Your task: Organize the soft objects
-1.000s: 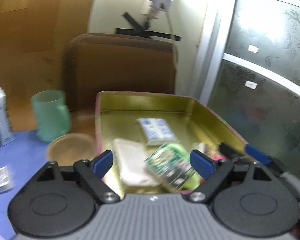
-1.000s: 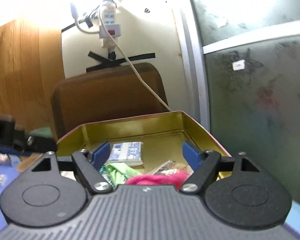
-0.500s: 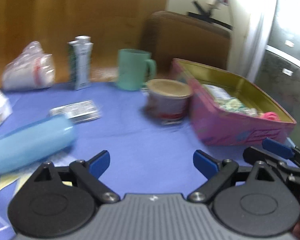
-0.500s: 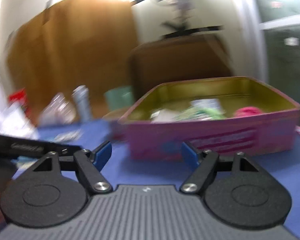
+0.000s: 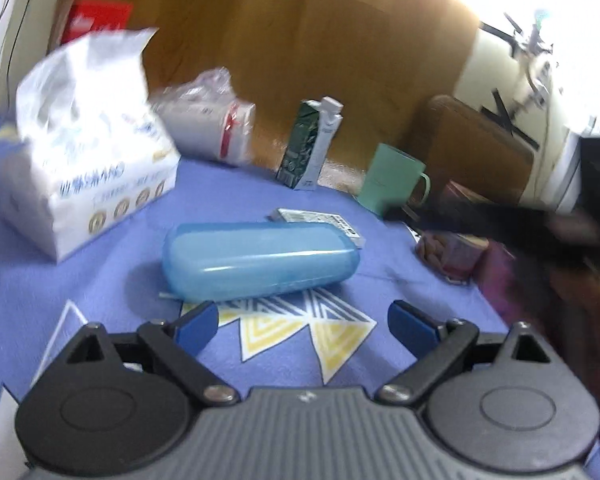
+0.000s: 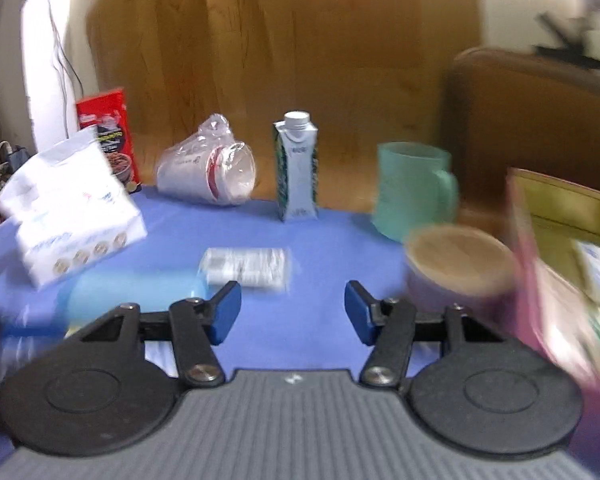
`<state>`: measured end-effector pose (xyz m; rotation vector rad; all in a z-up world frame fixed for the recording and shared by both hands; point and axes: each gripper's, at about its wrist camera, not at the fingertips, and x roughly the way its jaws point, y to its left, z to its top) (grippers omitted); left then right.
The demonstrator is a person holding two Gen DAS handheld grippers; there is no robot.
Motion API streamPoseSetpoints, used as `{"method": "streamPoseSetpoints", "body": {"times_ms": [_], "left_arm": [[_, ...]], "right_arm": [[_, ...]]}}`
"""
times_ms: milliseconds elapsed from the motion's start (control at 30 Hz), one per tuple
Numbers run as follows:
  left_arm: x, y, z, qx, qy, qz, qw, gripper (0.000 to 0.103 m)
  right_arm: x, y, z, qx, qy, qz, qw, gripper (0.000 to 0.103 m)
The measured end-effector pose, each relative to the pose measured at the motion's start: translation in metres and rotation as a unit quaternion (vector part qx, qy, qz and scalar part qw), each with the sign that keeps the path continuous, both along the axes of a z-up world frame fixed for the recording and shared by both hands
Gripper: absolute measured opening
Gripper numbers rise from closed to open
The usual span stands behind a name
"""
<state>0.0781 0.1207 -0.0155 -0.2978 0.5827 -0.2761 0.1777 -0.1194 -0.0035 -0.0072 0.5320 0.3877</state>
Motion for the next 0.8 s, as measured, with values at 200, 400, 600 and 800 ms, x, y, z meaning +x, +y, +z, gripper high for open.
{"method": "streamPoseSetpoints", "body": {"times_ms": [200,400,600,800], "left_arm": [[0.001,0.003,-0.002,-0.012,-0.003,0.000,0.9999,0.095],[-0.002,0.000,-0.001,-0.012,-0.012,-0.006,0.9998,0.095],[-0.005,-0.001,0.001,-0.014,-0.017,-0.014,0.9997,0.095],[-0.008,-0.012,0.005,-0.008,-0.010,-0.050,0.9987,0.094]], "right_arm": [[0.106,0.067,-0.009,-0.025,0.096,0.004,0.995,0.059],[0.097,0.059,-0.027,-0.079,0.102,0.034,0.991,0.059],[-0.010,-0.009,-0.028,-0.063,0.068,0.029,0.995,0.060],[-0.122,-0.048,-0.032,-0.021,0.030,0.023,0.999,0.060]]}}
